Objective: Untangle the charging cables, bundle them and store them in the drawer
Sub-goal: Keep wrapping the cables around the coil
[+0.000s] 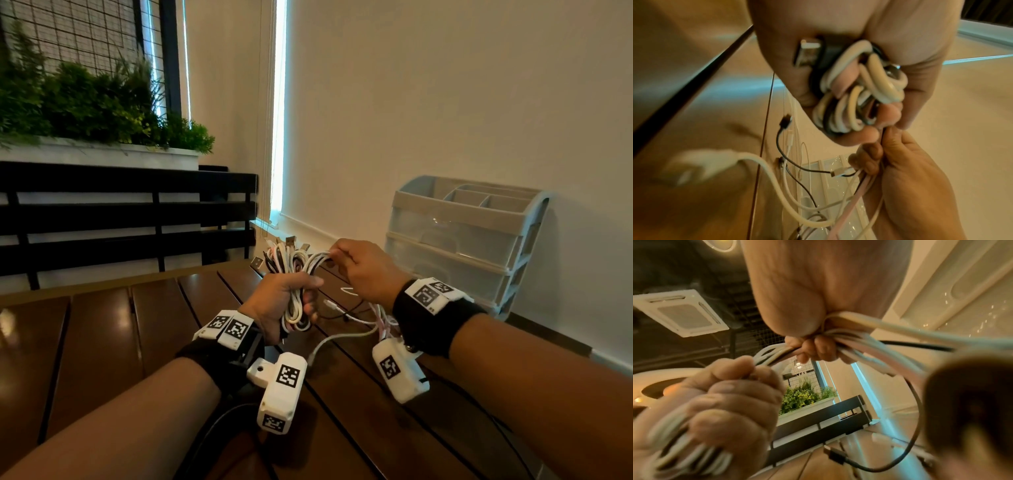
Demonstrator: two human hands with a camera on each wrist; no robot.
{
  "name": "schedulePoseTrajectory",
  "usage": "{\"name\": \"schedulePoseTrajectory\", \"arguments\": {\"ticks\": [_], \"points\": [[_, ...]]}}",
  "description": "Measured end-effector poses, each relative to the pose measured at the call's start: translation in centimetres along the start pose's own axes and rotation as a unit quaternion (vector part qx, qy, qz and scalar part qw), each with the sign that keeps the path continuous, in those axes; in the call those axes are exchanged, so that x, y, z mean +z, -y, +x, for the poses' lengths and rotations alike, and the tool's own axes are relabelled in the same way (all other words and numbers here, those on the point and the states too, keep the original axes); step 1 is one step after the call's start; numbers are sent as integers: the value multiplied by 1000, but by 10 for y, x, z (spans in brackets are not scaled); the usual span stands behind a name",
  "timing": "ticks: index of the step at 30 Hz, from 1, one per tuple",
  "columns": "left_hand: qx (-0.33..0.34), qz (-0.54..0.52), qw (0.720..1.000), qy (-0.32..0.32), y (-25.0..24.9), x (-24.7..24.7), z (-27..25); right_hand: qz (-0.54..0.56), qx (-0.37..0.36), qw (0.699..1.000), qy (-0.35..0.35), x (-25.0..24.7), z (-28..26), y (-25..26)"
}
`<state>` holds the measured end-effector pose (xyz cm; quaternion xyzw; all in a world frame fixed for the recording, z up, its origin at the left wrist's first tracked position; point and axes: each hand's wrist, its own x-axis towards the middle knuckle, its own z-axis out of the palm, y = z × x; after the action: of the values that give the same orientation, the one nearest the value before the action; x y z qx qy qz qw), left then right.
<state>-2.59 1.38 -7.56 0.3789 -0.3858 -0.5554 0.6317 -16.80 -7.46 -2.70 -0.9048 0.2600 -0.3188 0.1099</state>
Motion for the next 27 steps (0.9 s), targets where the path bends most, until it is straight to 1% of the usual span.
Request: {"name": "schedulePoseTrajectory", "arguments": {"ticks": [4, 8, 10, 15, 19, 22, 24, 27], "points": [[-20, -16, 999, 20, 1, 6, -3, 68, 61, 995, -35, 24, -2, 0], [-13, -21, 999, 26, 1, 3, -2, 162, 127, 978, -16, 33, -5, 9], [-10, -24, 1000, 16, 2, 1, 1, 193, 147, 970, -25, 32, -5, 13], [-2, -48, 999, 2, 6, 4, 4, 219, 167, 961, -39, 32, -6, 19], [-3, -40, 999, -3, 7, 7, 1, 230, 179, 955, -55, 36, -5, 17], [6, -44, 999, -18, 5, 10, -2, 263, 189, 945, -53, 35, -5, 19], [22, -47, 998, -38, 7, 11, -1, 295, 197, 934, -51, 34, -5, 22], [46, -68, 995, -55, 8, 15, 0, 375, 217, 900, -51, 36, -5, 26]]}}
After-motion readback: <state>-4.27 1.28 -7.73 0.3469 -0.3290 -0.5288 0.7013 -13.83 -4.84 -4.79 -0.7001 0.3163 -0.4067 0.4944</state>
